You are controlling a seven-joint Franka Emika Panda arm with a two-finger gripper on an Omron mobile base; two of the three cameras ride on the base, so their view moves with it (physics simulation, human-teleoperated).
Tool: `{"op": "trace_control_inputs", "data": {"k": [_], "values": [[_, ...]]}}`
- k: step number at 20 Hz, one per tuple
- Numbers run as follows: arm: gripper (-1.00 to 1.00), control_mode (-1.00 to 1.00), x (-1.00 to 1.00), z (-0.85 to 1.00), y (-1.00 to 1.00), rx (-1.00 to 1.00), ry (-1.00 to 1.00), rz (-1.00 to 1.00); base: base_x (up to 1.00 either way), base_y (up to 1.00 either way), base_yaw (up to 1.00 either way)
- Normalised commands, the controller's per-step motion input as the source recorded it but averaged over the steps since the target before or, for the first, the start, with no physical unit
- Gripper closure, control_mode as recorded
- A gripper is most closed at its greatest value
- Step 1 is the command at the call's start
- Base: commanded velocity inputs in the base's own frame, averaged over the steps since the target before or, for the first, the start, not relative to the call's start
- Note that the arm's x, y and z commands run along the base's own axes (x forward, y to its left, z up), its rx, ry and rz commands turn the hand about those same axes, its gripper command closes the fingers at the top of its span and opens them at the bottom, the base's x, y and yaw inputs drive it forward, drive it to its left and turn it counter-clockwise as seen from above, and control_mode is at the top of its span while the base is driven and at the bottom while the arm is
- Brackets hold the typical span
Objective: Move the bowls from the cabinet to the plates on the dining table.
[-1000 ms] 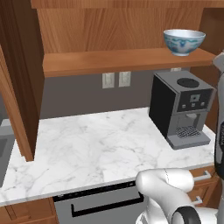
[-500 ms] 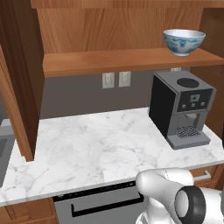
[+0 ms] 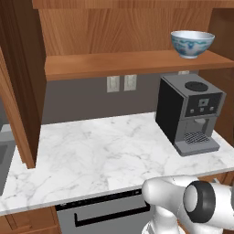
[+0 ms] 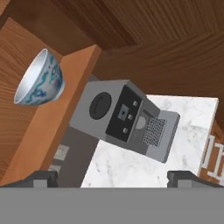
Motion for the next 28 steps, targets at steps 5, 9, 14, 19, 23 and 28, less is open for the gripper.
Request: {"op": "trace_control_inputs", "data": {"k": [5,9,14,19,23,28], "values": [[-1.00,-1.00,0.33,-0.16,0.00,0.00,0.00,0.00,0.00,0.00,0.00],[-1.00,-1.00,0.52,-0.06,-0.03,0.01,-0.02,0.01,0.00,0.00,0.00],[-1.00,-1.00,0.44,0.03,-0.30,0.09,-0.04,0.02,0.00,0.00,0.00],[-1.00,-1.00,0.40,0.00,-0.34,0.09,-0.07,0.01,0.00,0.00,0.00],[-1.00,-1.00,0.57,0.10,-0.24,0.10,-0.02,0.00,0.00,0.00,0.00],[-1.00,-1.00,0.61,0.09,-0.17,0.08,-0.01,0.01,0.00,0.00,0.00]]}}
